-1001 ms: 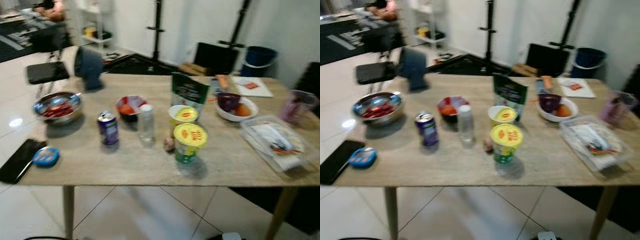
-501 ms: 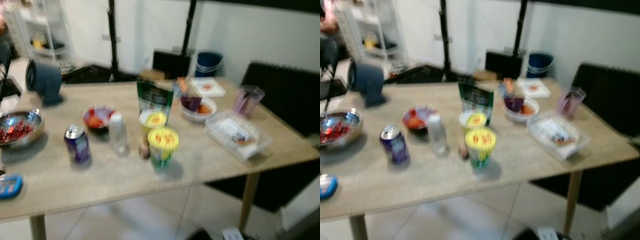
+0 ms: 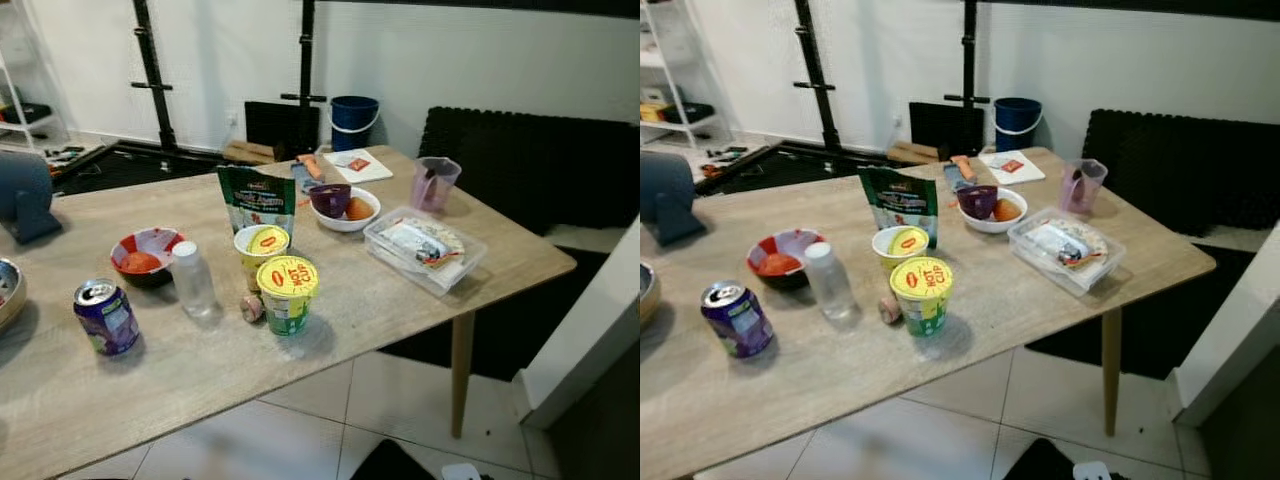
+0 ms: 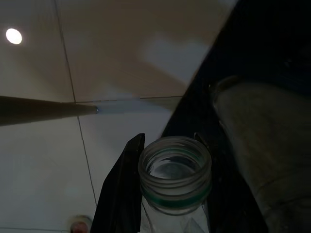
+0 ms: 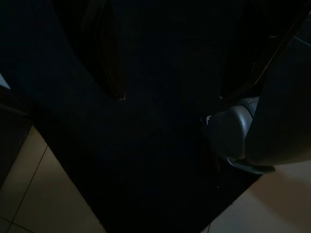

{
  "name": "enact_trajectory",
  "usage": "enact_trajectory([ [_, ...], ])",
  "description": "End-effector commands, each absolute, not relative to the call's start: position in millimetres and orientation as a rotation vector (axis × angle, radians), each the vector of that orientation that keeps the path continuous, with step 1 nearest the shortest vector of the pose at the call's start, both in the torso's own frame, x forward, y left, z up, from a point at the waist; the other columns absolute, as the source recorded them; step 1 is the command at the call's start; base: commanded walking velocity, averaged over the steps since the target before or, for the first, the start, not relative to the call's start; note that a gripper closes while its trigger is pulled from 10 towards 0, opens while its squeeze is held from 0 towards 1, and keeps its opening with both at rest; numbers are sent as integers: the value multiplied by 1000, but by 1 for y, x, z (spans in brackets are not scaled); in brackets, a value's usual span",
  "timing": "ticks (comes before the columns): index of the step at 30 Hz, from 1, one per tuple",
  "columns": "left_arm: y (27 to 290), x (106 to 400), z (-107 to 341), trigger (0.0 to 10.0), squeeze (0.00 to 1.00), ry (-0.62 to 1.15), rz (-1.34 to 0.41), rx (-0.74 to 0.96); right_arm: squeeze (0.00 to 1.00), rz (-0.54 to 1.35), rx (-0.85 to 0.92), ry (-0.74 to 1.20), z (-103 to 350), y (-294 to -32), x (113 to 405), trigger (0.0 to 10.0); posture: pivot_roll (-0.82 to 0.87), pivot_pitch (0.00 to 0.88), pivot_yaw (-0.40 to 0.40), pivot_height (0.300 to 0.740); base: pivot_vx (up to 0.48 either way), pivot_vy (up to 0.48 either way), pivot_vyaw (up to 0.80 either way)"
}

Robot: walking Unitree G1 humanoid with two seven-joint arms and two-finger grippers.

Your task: Restocking fridge

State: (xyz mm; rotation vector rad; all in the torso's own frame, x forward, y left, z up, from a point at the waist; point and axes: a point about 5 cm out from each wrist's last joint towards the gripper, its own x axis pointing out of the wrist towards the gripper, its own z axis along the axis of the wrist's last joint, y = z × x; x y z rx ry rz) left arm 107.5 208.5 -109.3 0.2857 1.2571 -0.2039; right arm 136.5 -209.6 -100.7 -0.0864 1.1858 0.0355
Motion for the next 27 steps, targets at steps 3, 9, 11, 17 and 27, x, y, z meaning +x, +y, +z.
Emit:
enact_trajectory([
  [3,210,111,-108,10000,0,1250,-218,325,0,27,-92,1181,-99,-213,140,10000,-14,0,13,740,0,0,-788],
  [9,207,112,-108,10000,0,1238,-237,338,0,23,-99,1176,-97,-217,142,10000,-24,0,7,740,0,0,-788],
  [11,206,113,-108,10000,0,1235,-240,340,0,21,-100,1175,-97,-218,142,10000,-24,0,7,740,0,0,-788],
  [17,205,113,-108,10000,0,1231,-232,335,0,20,-100,1178,-97,-218,141,10000,-25,0,6,740,0,0,-788],
  [27,206,111,-109,10000,0,1240,-223,327,0,30,-96,1183,-99,-215,139,10000,-24,0,9,740,0,0,-788],
])
